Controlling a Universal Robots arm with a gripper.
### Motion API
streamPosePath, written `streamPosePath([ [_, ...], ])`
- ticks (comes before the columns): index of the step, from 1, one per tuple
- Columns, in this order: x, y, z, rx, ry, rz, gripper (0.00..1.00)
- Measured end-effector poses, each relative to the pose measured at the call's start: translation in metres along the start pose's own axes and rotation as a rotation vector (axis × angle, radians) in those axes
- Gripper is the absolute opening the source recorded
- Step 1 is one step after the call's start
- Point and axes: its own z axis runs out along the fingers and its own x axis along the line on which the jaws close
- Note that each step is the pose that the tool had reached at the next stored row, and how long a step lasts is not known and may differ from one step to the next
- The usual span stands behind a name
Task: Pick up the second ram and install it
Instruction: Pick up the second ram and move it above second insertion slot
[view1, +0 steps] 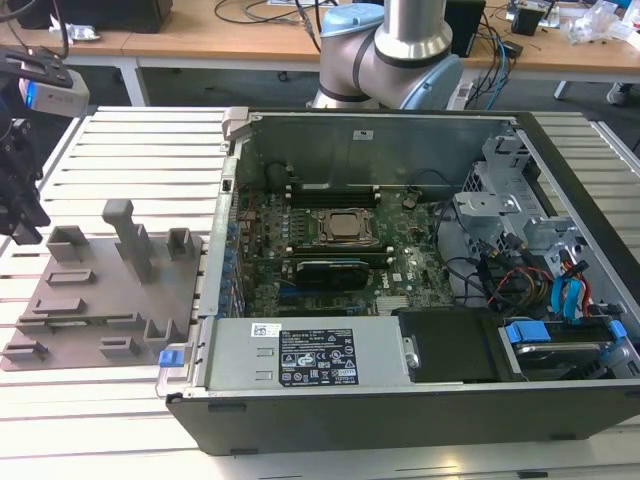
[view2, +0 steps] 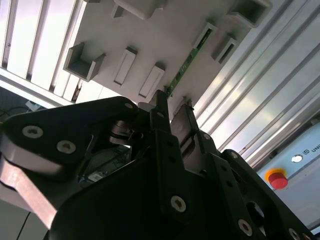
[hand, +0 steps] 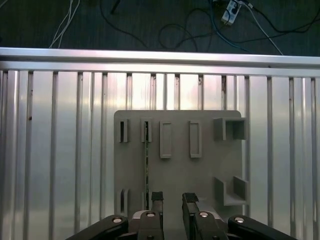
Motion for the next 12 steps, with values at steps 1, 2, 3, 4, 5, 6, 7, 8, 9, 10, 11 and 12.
streamPosePath([
  [1,0.0001,0.0000,0.0007,0.0001,-0.0001,0.000,0.30],
  [2,0.0002,-0.0001,0.0013,0.0000,0.0000,0.000,0.30],
  [3,0.0004,-0.0001,0.0026,0.0000,0.0000,0.000,0.30],
  [4,0.0007,-0.0002,0.0043,0.0000,0.0000,0.000,0.30],
  [5,0.0008,-0.0002,0.0054,0.0000,-0.0001,0.000,0.30],
  [6,0.0009,-0.0003,0.0063,0.0000,-0.0001,0.000,0.30],
  [7,0.0011,-0.0003,0.0076,0.0001,-0.0002,0.000,0.30],
  [8,0.0014,-0.0004,0.0097,0.0000,-0.0001,0.000,0.30],
  [9,0.0019,-0.0005,0.0118,0.0001,-0.0002,0.000,0.30],
  [10,0.0024,-0.0006,0.0138,0.0000,-0.0001,0.000,0.30],
  [11,0.0027,-0.0006,0.0151,0.0000,-0.0001,0.000,0.30],
  [12,0.0029,-0.0007,0.0163,-0.0001,-0.0001,0.000,0.30],
])
